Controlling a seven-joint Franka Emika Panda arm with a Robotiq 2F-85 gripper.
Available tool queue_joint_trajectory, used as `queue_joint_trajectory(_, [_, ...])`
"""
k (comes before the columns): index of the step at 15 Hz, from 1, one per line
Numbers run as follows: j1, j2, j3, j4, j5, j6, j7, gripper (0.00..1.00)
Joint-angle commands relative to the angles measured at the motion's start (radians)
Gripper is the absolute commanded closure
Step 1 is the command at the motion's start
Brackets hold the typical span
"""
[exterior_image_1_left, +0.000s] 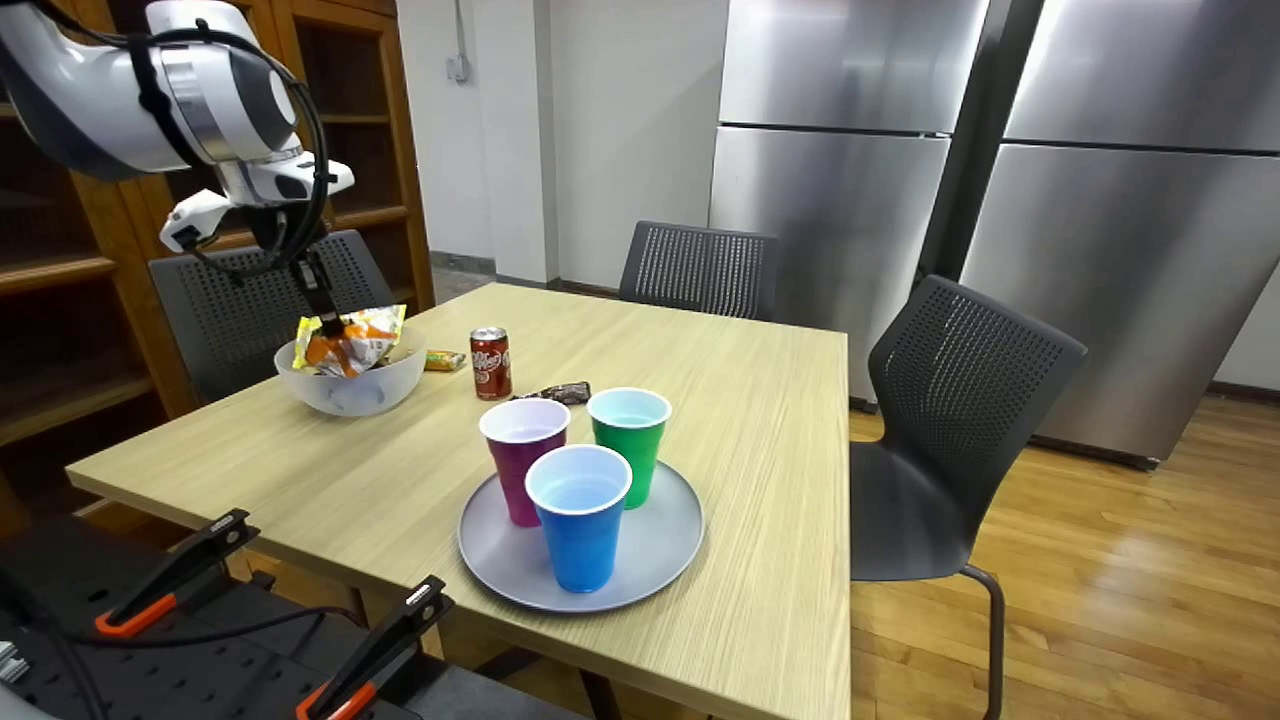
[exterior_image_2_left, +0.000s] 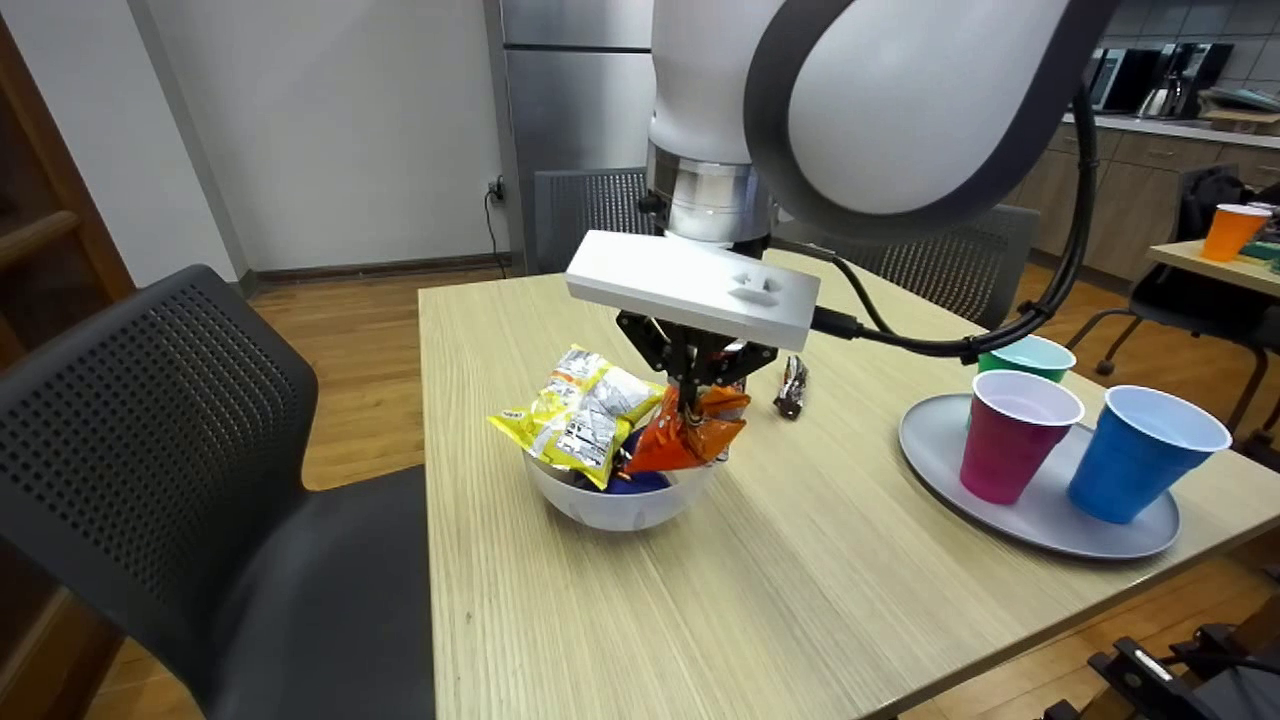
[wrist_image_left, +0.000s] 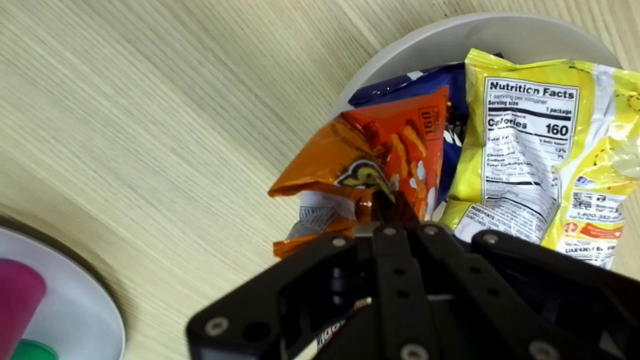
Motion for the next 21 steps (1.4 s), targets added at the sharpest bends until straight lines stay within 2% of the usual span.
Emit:
queue_joint_trajectory(1, [-0.017, 0.032, 0.015, 0.045, -0.009, -0.041, 0.038, 1.0])
queue_joint_trajectory(21, [-0.032, 0.136, 0.023, 0.186, 0.029, -0.109, 0.014, 1.0])
